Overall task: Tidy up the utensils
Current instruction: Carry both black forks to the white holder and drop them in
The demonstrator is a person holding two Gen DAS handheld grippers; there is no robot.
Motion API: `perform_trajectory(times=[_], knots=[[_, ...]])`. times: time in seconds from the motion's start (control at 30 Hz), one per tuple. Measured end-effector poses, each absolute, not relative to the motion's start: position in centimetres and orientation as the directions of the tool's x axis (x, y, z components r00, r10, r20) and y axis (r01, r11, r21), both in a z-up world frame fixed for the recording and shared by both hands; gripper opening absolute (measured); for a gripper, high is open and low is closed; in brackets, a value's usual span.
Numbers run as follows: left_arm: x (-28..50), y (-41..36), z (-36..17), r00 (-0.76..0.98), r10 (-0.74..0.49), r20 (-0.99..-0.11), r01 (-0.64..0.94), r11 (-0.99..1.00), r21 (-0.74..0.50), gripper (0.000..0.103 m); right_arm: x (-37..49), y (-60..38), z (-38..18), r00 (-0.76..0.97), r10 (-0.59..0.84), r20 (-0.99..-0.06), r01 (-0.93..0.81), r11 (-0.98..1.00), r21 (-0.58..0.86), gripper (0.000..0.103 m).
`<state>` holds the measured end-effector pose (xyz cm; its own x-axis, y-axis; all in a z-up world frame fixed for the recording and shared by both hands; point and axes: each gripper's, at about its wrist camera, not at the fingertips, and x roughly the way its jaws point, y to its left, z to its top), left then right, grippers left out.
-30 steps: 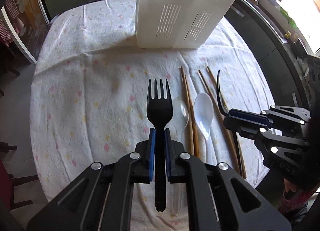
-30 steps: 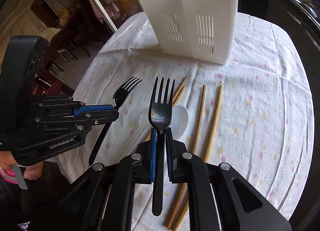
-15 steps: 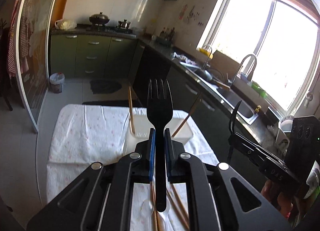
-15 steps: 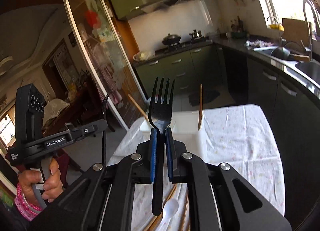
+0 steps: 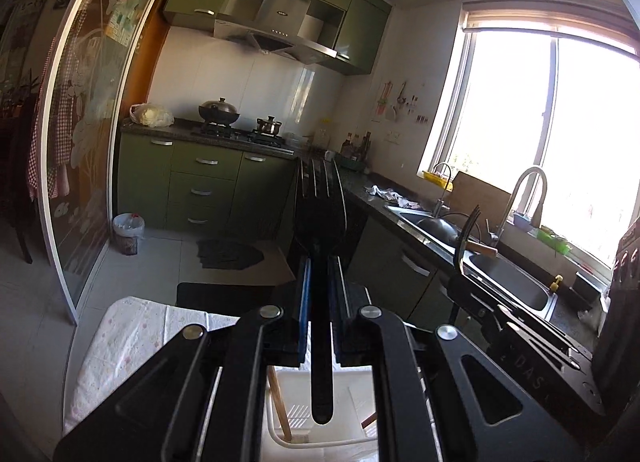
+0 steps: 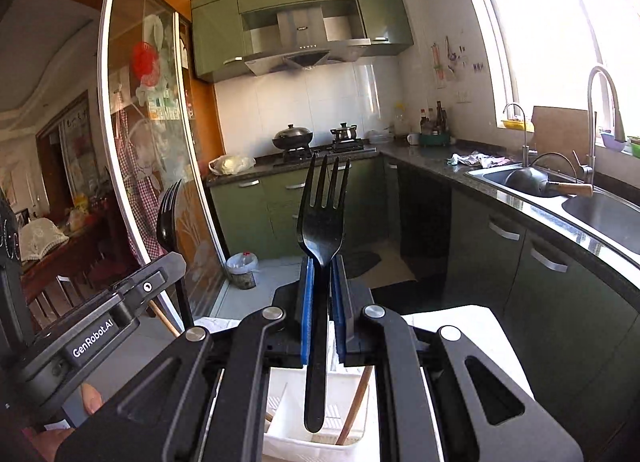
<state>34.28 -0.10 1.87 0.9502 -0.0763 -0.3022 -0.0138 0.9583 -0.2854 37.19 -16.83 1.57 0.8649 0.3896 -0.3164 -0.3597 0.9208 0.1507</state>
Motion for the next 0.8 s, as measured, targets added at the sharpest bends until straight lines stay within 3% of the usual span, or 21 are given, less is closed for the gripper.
perform_trajectory(times=[0.27,0.4,0.5,0.57,0.63,0.8], knots=[[33.3,-0.7,-1.0,0.940,-0.089,-0.330,0.013,0.974,-0.226,0.009,37.8,-16.8,-2.2,0.843,0.411,-0.348,-0.381,0.912,0.154,0.010],[31.9,-0.9,-0.8,0.934,-0.099,-0.343,0.027,0.978,-0.208,0.024,36.6,-17.5,-2.6,0.837,0.425,-0.345,-0.397,0.905,0.154,0.011],[30.4,-1.0,-0.2,0.930,-0.108,-0.351,0.040,0.980,-0.196,0.025,35.4,-18.3,-2.4,0.828,0.441,-0.347,-0.409,0.897,0.167,0.011],[29.4,-1.1,0.0,0.918,-0.121,-0.377,0.052,0.980,-0.190,0.025,33.9,-19.0,-2.1,0.822,0.450,-0.348,-0.416,0.893,0.172,0.014],[28.1,-1.3,-0.1,0.903,-0.130,-0.410,0.058,0.981,-0.183,0.027,32.3,-19.7,-2.0,0.810,0.469,-0.353,-0.434,0.883,0.176,0.025],[25.7,-2.3,-1.8,0.838,-0.134,-0.529,0.068,0.987,-0.142,0.031,29.1,-20.4,-1.8,0.799,0.478,-0.365,-0.465,0.876,0.130,0.026]])
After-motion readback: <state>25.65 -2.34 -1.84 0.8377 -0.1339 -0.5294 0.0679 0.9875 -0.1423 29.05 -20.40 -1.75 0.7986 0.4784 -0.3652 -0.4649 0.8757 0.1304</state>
